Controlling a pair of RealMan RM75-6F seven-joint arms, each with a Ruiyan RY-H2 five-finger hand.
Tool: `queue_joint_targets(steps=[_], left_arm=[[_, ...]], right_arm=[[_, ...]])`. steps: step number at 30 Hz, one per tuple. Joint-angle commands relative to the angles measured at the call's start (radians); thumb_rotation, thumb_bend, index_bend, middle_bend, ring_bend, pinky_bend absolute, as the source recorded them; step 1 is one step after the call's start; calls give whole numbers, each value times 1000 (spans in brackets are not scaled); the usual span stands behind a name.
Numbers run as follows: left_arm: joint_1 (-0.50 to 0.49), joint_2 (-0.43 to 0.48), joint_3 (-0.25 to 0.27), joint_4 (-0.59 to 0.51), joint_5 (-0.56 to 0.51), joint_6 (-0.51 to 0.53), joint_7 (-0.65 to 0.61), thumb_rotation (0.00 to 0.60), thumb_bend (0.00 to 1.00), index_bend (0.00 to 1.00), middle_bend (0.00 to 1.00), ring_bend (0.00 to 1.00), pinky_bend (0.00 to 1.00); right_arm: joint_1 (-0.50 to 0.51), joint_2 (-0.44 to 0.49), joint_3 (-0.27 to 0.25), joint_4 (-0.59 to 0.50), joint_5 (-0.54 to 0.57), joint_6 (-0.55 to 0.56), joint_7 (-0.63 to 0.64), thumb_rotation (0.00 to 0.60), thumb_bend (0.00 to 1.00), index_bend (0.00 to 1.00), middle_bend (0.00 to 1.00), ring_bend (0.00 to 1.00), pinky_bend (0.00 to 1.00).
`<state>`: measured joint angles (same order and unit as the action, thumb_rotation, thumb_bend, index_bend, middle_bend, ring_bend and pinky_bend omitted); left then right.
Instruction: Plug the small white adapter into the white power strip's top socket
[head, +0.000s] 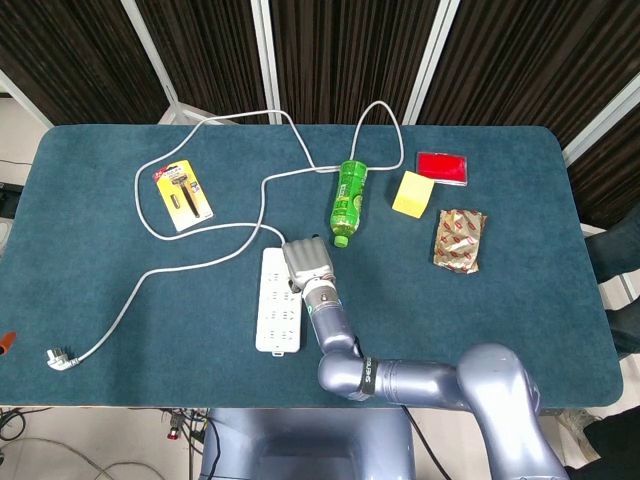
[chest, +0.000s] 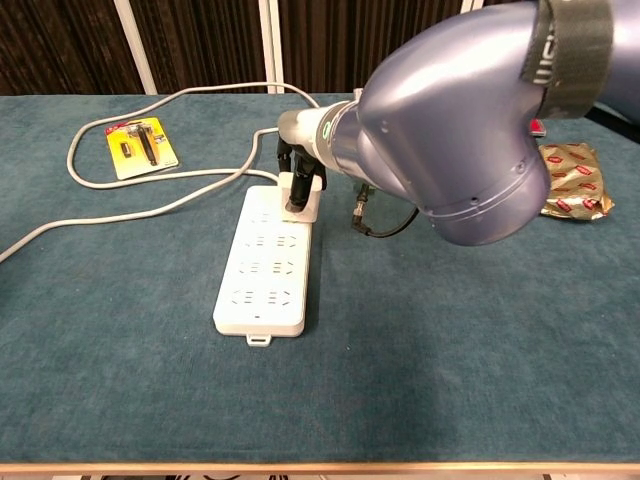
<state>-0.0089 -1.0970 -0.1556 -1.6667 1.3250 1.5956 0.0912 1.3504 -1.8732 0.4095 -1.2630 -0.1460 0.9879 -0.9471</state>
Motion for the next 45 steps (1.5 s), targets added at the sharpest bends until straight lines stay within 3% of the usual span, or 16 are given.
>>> queue_joint_targets(steps=[1,33,45], left_arm=[[0,0,0,0,0,0,-1,600,100,177,0,0,0],[1,6,-1,1,-1,-3,-13,600,100,182,0,0,0],[2,6,-1,1,-2,-1,-13,600,100,182,0,0,0]], right_arm=[[4,-6,0,4,-5,0,0,600,509,720,585,470,264],[16,-41,9,41,-11,-12,-23,600,509,717,586,466,264],[17,-22,-3,16,15,-11,-62,600,509,553,467,379,264]])
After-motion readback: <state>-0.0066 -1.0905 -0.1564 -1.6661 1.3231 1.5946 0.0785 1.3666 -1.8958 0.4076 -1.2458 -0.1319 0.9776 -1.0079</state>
